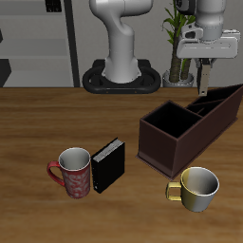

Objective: Place the yellow book into the left desk caddy's left compartment

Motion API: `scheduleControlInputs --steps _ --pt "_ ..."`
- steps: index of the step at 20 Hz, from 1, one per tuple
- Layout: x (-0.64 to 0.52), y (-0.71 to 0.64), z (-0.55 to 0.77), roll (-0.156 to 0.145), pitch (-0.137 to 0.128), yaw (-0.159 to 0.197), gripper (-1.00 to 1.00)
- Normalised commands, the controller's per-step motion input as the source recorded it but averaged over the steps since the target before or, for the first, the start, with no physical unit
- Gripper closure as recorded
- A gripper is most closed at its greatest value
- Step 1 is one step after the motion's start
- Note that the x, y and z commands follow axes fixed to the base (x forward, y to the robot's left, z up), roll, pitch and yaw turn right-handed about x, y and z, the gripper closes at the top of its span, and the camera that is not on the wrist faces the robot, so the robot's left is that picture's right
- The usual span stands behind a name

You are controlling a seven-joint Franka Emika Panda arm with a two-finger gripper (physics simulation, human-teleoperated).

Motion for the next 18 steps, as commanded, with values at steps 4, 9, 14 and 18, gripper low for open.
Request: scheduleControlInputs --steps 4,9,14,18 --pt "0.08 0.27 -0.06 0.03 0.013 0.004 1.0" --pt "0.01 0.31 -0.08 0.061 0.024 0.009 1.0" --pt "0.02 0.26 -0.06 0.05 0.008 0.035 1.0" --pt "0.16 0.05 -0.11 -0.004 0.002 0.037 1.0"
